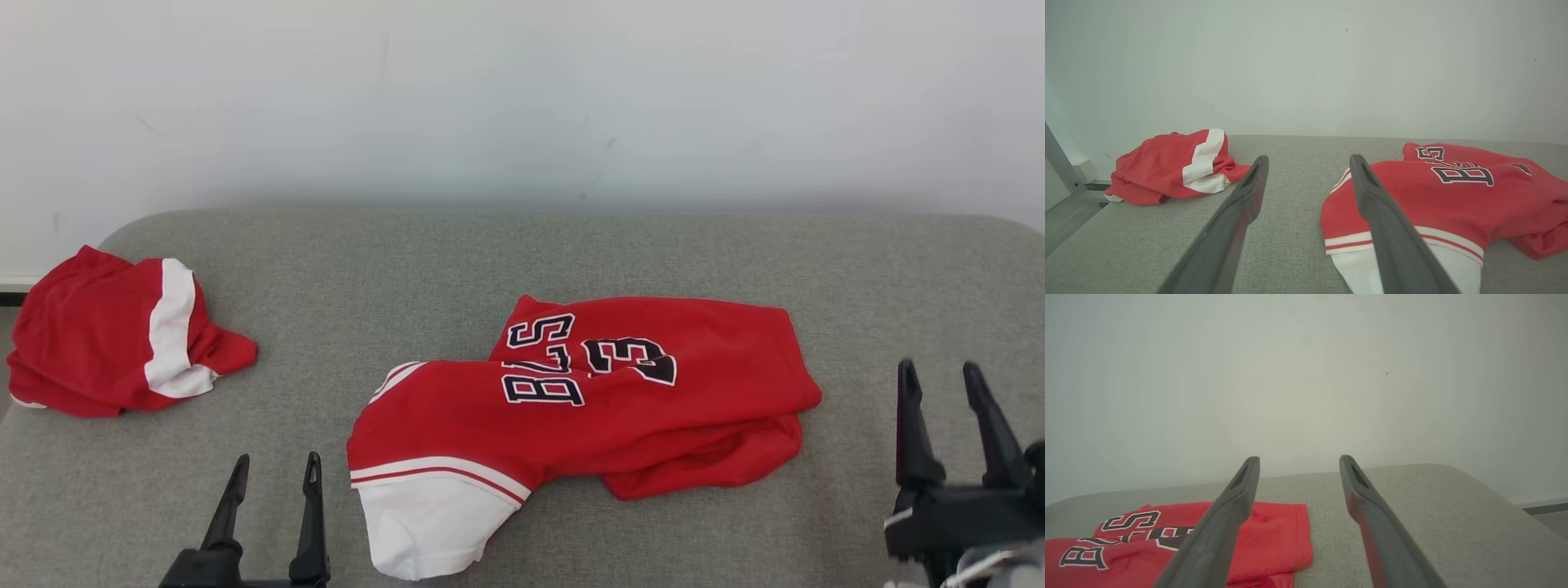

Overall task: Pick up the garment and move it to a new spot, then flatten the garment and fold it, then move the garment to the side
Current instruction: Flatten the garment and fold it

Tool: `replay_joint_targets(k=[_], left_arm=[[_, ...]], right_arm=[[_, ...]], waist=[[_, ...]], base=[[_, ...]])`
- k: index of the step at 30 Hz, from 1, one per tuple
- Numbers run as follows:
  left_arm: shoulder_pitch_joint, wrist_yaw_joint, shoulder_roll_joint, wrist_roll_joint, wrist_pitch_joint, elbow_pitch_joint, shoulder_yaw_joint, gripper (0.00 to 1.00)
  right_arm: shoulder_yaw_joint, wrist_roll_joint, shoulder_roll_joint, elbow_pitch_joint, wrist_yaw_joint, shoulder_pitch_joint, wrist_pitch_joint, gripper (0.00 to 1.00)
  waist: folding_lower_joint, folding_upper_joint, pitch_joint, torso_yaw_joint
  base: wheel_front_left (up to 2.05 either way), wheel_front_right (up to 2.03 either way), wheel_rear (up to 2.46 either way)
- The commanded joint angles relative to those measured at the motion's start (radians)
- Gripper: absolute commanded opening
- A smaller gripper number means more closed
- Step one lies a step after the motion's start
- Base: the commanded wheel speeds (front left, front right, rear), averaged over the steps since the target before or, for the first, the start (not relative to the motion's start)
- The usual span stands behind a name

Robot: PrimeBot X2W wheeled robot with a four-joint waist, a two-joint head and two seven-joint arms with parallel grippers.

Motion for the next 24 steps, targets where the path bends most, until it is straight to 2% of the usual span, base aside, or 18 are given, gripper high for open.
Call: replay_joint_targets(k=[1,4,9,24], left_arm=[[0.013,0.000,-0.001,0.005,-0.004,-0.003,0.006,1.00],[0.017,-0.003,-0.001,0.010,-0.004,-0.006,0.013,1.00],[0.020,-0.006,-0.001,0.012,-0.004,-0.009,0.024,1.00],[0.017,-0.014,-0.001,0.019,-0.004,0.005,0.030,1.00]], right_arm=[[-0.008,-0.014,0.017,-0.033,-0.002,0.041,-0.001,1.00],[-0.026,-0.046,0.062,-0.122,-0.002,0.132,-0.001,1.00],[-0.037,-0.077,0.110,-0.188,-0.002,0.198,0.006,1.00],[-0.020,-0.119,0.141,-0.218,-0.002,0.211,0.029,1.00]], waist=[[0.0001,0.0000,-0.001,-0.003],[0.0001,0.0000,-0.003,-0.007],[0.0001,0.0000,-0.003,-0.014],[0.0001,0.0000,-0.001,-0.004]], base=[[0.00,0.00,0.00],[0.00,0.00,0.00],[0.00,0.00,0.00],[0.00,0.00,0.00]])
